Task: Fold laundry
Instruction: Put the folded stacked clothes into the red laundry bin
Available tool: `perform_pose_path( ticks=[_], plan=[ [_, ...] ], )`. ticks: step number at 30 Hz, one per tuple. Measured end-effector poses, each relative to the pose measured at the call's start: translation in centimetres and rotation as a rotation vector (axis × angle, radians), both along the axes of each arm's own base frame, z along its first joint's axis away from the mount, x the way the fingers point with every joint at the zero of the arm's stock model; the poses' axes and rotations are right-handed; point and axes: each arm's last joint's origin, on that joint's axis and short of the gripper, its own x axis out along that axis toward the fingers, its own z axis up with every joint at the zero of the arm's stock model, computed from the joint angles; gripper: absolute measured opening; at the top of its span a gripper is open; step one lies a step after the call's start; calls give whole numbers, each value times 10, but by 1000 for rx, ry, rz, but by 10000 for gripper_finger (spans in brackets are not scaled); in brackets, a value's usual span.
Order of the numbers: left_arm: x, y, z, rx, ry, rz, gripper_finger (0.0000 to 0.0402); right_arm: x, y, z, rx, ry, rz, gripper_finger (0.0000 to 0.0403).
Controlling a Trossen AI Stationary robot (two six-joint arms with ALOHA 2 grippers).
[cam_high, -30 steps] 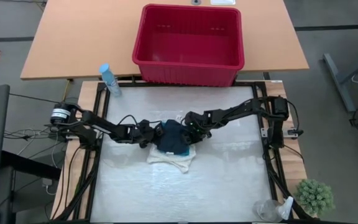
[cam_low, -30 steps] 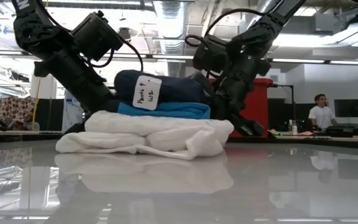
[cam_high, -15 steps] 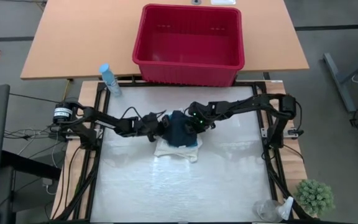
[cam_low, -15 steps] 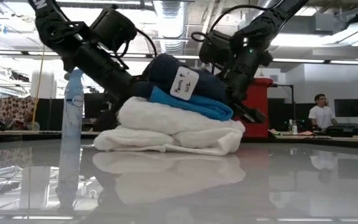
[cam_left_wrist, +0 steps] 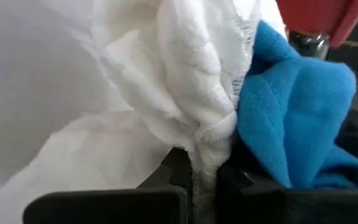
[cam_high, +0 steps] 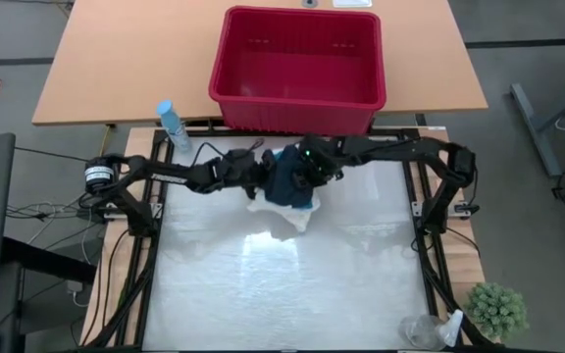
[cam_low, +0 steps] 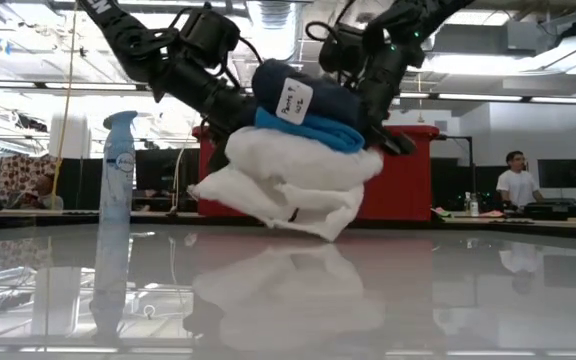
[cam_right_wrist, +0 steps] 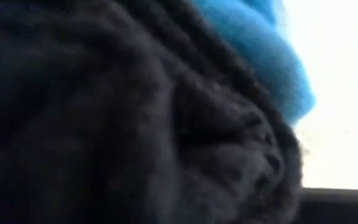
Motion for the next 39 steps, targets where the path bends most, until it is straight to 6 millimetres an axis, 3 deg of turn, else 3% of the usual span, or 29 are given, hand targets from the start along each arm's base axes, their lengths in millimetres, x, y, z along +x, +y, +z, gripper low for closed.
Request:
perform_pose_path(
  ticks=[10,19,28,34,39],
  plan=[
    [8,38,45,25,-125,86,11,-10,-43,58,-116,-2,-10,37],
    [13,69,100,77,-216,144,11,-27,-75,115,-208,-75,-41,37],
    [3,99,145,150,-255,230,11,-44,-103,167,-289,-219,-108,37],
    [-12,122,154,155,-268,352,11,-53,-129,184,-294,-394,-180,37],
    [-18,149,143,134,-294,428,11,-36,-159,177,-263,-486,-194,37]
  ],
)
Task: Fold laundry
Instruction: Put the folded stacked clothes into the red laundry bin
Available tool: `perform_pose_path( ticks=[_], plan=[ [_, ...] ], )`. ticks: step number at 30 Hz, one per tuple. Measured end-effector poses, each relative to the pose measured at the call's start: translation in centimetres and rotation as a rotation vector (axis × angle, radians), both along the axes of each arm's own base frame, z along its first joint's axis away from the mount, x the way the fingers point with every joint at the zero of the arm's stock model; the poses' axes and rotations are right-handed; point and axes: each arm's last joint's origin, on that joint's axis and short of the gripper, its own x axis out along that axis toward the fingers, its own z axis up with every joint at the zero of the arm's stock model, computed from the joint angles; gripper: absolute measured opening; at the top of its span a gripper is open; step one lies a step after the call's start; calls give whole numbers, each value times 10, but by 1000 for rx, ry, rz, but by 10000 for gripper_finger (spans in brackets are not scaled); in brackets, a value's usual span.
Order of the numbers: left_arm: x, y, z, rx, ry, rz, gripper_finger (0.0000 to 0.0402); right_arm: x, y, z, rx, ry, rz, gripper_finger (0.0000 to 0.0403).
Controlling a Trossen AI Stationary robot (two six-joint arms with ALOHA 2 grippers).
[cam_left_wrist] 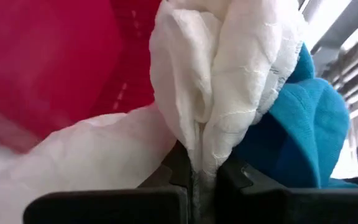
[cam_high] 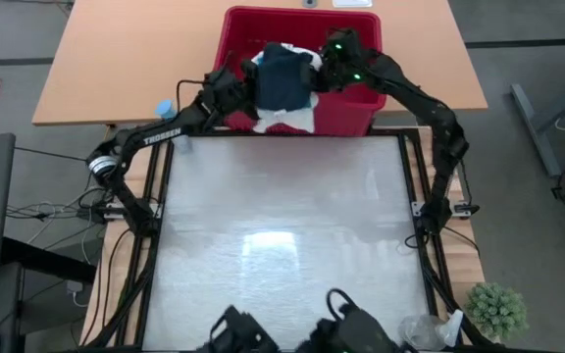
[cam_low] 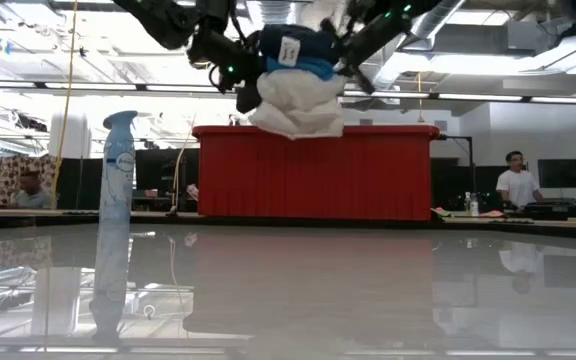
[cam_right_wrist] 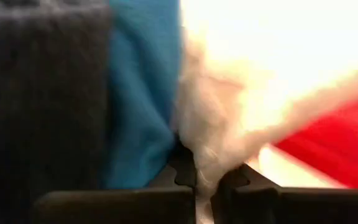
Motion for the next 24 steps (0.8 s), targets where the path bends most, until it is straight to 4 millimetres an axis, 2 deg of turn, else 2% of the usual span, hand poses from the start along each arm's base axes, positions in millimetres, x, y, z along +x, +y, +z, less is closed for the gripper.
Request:
perform_pose_path(
  ticks=[5,9,14,17,21,24],
  plan=[
    [5,37,1,14,-25,4,11,29,-28,-5,-14,-9,3,37],
    [2,74,5,38,-44,4,11,37,-55,-6,-62,-55,-25,37],
    [1,116,9,55,-16,20,11,19,-91,-22,-35,-92,-77,37],
    [8,139,3,69,38,9,11,8,-115,-37,-43,-82,-100,37],
    [24,167,-21,47,47,1,11,1,-145,-62,-26,-103,-104,37],
    [34,183,-48,-27,79,-14,14,-4,-164,-89,18,-76,-113,37]
  ],
)
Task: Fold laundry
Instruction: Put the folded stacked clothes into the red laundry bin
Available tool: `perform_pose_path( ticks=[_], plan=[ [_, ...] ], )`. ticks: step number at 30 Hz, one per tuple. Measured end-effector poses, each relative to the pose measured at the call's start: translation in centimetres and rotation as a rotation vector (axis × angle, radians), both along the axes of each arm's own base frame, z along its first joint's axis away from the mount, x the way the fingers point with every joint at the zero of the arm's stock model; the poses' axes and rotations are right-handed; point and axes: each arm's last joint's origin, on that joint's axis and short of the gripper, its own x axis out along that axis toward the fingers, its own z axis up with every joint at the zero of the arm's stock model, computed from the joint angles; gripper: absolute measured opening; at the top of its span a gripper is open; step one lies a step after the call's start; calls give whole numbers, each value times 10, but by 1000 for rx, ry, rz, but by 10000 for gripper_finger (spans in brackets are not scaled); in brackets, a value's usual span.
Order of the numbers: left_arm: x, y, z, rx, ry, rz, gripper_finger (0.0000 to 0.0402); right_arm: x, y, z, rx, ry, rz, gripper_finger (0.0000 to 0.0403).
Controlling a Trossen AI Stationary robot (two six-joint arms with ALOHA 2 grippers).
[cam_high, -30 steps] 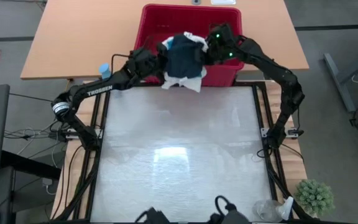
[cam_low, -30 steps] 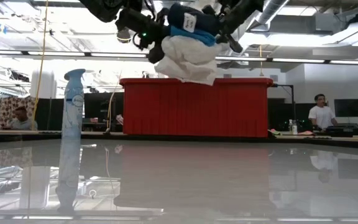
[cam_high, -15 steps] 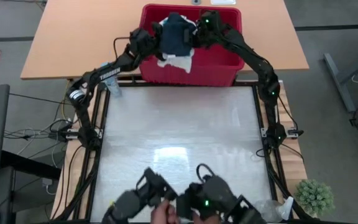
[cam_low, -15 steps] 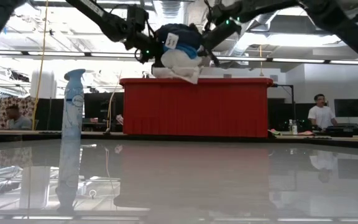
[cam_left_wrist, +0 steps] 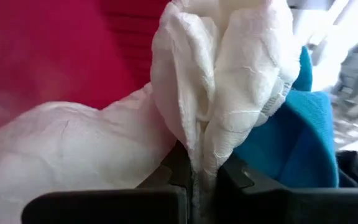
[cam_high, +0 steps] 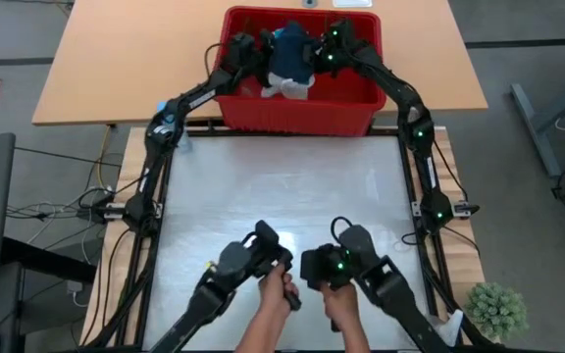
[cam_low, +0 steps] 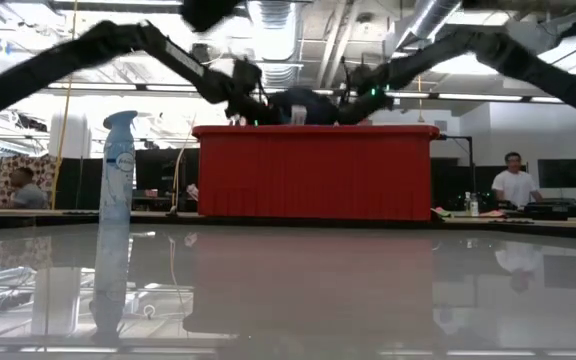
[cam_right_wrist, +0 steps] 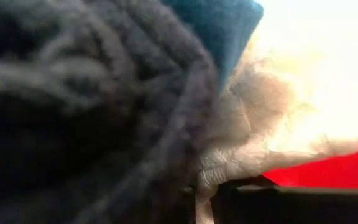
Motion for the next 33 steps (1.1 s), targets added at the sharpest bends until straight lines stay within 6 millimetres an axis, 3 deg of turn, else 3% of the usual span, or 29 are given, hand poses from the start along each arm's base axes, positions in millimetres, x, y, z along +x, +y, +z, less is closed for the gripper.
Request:
perform_pose_path(
  ticks=[6,9,15,18,28,33],
  plan=[
    [12,21,-71,-194,39,25,17,-7,-29,-57,83,65,-12,37],
    [13,25,-82,-212,37,38,17,-11,-39,-74,101,71,-20,37],
    [7,24,-116,-328,200,163,20,-12,-46,-101,116,130,-12,37],
    [4,28,-114,-290,211,161,29,-12,-46,-100,84,134,-2,50],
    [-15,48,-95,-67,189,192,118,-19,-54,-94,57,95,-39,232],
    [-30,59,-93,21,270,183,153,-25,-59,-87,53,57,-54,257]
  ],
)
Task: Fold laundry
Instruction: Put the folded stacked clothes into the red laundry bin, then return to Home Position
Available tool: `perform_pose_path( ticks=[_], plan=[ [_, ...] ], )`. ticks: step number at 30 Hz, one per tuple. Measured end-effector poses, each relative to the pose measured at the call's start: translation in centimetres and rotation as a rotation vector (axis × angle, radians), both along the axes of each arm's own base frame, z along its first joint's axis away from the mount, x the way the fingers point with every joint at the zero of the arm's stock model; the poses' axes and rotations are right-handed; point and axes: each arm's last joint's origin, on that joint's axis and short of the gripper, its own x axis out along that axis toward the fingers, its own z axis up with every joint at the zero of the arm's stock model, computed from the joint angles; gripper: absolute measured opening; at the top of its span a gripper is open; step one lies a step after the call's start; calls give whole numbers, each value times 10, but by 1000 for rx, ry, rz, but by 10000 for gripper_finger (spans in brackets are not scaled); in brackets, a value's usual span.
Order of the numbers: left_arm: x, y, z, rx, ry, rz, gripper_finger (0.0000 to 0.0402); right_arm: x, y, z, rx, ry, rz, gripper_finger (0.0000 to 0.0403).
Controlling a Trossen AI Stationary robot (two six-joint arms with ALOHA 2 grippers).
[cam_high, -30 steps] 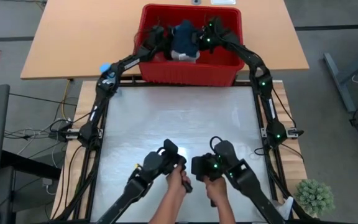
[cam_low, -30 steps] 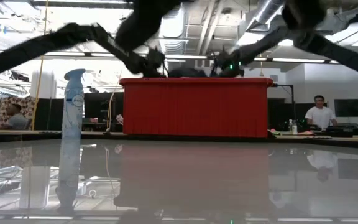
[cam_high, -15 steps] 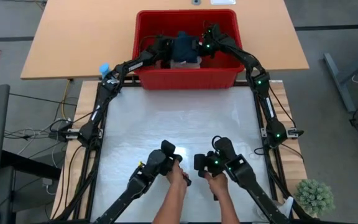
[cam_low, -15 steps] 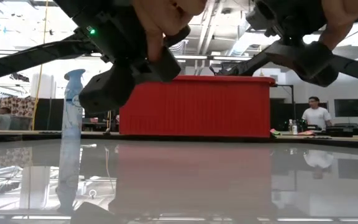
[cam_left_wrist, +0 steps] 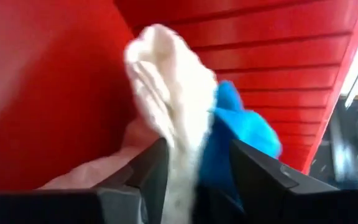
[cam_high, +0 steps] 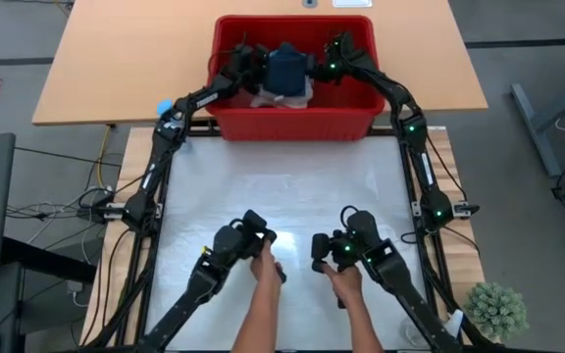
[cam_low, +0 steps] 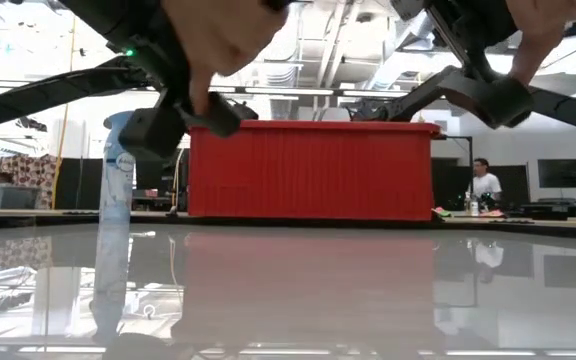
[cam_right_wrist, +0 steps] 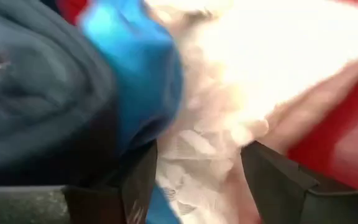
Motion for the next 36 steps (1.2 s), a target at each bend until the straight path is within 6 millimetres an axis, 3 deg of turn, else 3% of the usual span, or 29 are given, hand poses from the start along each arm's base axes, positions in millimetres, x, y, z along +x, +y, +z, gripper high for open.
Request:
perform_pose_path(
  ticks=[5,10,19,29,32,36],
  plan=[
    [-8,5,0,64,103,-60,167,-3,-2,17,-55,-27,-2,259],
    [-23,15,7,108,60,-2,169,-10,-2,34,-108,-39,-8,259],
    [-36,21,7,52,-9,100,169,-24,-8,38,-147,-24,-16,260],
    [-36,23,41,387,-132,179,169,-20,-6,49,-223,-94,68,260],
    [-37,22,50,463,-198,182,169,-23,-2,66,-281,-107,79,260],
    [-36,18,64,538,-298,85,169,-33,15,110,-397,-124,105,260]
  ],
)
